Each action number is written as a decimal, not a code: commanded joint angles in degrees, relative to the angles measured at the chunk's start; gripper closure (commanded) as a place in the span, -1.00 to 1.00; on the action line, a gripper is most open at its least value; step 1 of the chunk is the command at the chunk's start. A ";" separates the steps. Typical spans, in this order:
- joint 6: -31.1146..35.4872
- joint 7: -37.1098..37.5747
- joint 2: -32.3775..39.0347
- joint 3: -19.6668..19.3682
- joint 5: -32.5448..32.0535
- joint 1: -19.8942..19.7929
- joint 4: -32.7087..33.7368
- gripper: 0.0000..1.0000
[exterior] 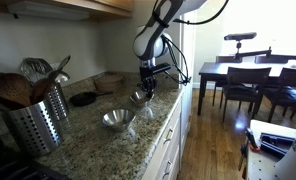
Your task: Pour the contents in the bowl on the right into the bowl on the left
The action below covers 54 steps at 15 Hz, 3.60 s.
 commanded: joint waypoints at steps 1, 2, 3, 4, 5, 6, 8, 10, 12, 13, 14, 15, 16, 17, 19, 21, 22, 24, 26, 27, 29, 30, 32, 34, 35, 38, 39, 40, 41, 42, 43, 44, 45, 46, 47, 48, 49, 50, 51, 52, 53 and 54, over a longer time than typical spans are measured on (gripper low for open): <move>-1.66 -1.22 -3.23 -0.15 -1.04 1.12 -2.10 0.83; -1.78 -1.37 -3.40 -0.09 -1.19 1.36 -2.07 0.83; -1.98 -1.44 -3.60 -0.05 -1.35 1.65 -2.03 0.83; -2.07 -1.55 -3.82 -0.01 -1.51 1.87 -2.04 0.83; -2.22 -1.58 -4.13 0.00 -1.70 2.08 -2.06 0.83; -2.32 -1.48 -4.38 -0.03 -1.96 2.34 -2.08 0.83; -2.42 -1.44 -4.72 -0.02 -2.19 2.65 -2.12 0.83; -2.43 -1.40 -4.97 -0.02 -2.36 2.87 -2.26 0.83; -2.63 -1.48 -5.11 0.01 -2.35 2.93 -2.29 0.83; -2.79 -1.84 -5.18 0.13 -2.14 2.83 -2.24 0.83; -2.91 -1.96 -5.27 0.15 -2.13 2.84 -2.25 0.83; -3.10 -2.31 -5.38 0.24 -2.01 2.78 -2.22 0.83; -3.32 -2.85 -5.42 0.39 -1.71 2.64 -2.17 0.83; -3.82 -4.71 -5.31 1.06 -0.26 1.97 -1.94 0.83; -4.87 -8.35 -4.67 2.05 2.40 0.81 -1.34 0.83; -6.46 -12.53 -4.27 3.13 5.75 -0.34 -0.99 0.83; -7.41 -13.90 -4.21 3.32 6.81 -0.61 -0.87 0.83; -8.96 -15.75 -4.18 3.48 8.02 -0.91 -0.71 0.83; -10.24 -16.82 -4.17 3.41 8.60 -1.06 -0.53 0.83; -10.71 -17.21 -4.20 3.33 8.78 -1.15 -0.45 0.83; -11.56 -17.89 -4.29 3.33 9.12 -1.39 -0.24 0.83; -11.74 -18.03 -4.38 3.30 9.15 -1.42 -0.22 0.83; -11.92 -18.66 -4.66 3.30 9.42 -1.59 -0.24 0.83; -11.96 -19.02 -4.97 3.25 9.62 -1.71 -0.27 0.83; -11.94 -19.38 -5.30 3.32 9.87 -1.84 -0.37 0.83; -11.61 -19.44 -6.11 3.17 9.74 -1.88 -0.50 0.83; -11.61 -19.40 -6.32 3.14 9.71 -1.86 -0.48 0.83; -11.60 -19.37 -6.51 3.12 9.69 -1.82 -0.48 0.83; -11.57 -19.29 -6.84 3.10 9.61 -1.74 -0.51 0.83; -11.60 -19.31 -7.14 3.09 9.63 -1.69 -0.51 0.83; -11.58 -19.23 -7.58 3.06 9.44 -1.56 -0.55 0.83; -11.57 -19.17 -7.86 3.03 9.32 -1.47 -0.57 0.83; -11.44 -18.65 -8.33 2.92 8.76 -1.16 -0.69 0.83; -11.41 -18.50 -8.65 2.90 8.58 -1.01 -0.75 0.83; -11.56 -18.55 -8.88 2.99 8.54 -0.88 -0.69 0.83; -11.53 -18.50 -9.08 3.03 8.49 -0.78 -0.70 0.83; -11.62 -18.37 -9.23 3.13 8.36 -0.60 -0.65 0.83; -11.63 -18.34 -9.39 3.22 8.27 -0.49 -0.65 0.83; -11.72 -18.24 -9.63 3.36 8.12 -0.29 -0.65 0.83; -11.72 -18.10 -9.82 3.44 7.96 -0.12 -0.67 0.83; -11.81 -18.00 -10.02 3.54 7.79 0.10 -0.69 0.83; -11.84 -18.02 -10.17 3.61 7.73 0.27 -0.75 0.83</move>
